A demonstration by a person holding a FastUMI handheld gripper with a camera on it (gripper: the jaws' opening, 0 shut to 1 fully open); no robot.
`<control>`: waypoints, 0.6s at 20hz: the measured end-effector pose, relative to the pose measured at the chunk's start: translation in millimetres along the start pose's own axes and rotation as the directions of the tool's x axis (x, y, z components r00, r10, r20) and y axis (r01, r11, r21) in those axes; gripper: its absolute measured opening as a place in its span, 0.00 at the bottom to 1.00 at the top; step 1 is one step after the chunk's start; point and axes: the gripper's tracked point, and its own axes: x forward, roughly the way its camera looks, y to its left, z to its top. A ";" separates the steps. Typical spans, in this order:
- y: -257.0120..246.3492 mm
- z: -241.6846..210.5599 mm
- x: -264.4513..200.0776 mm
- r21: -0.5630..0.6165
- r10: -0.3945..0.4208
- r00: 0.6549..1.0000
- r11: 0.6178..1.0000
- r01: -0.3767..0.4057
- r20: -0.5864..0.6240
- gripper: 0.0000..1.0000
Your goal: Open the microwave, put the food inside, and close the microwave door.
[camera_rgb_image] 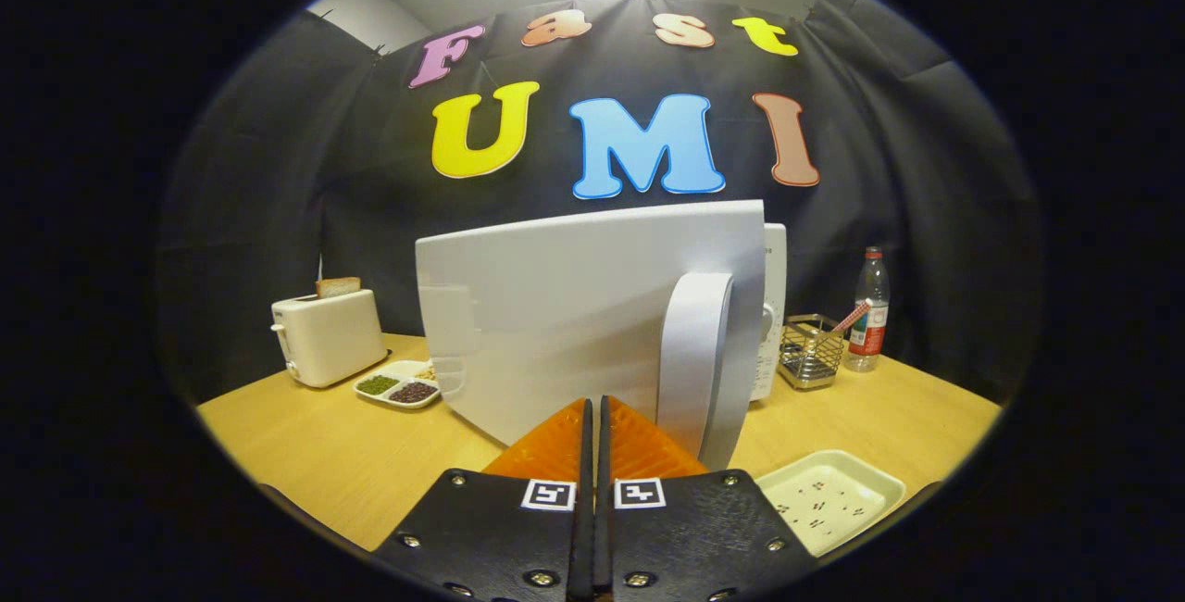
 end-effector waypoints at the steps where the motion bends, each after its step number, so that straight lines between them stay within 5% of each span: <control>1: -6.5 2.3 6.2 -0.019 -0.014 1.000 1.000 0.014 0.008 0.01; 12: -37.7 3.1 90.5 -0.037 -0.061 0.998 0.997 0.061 0.012 0.01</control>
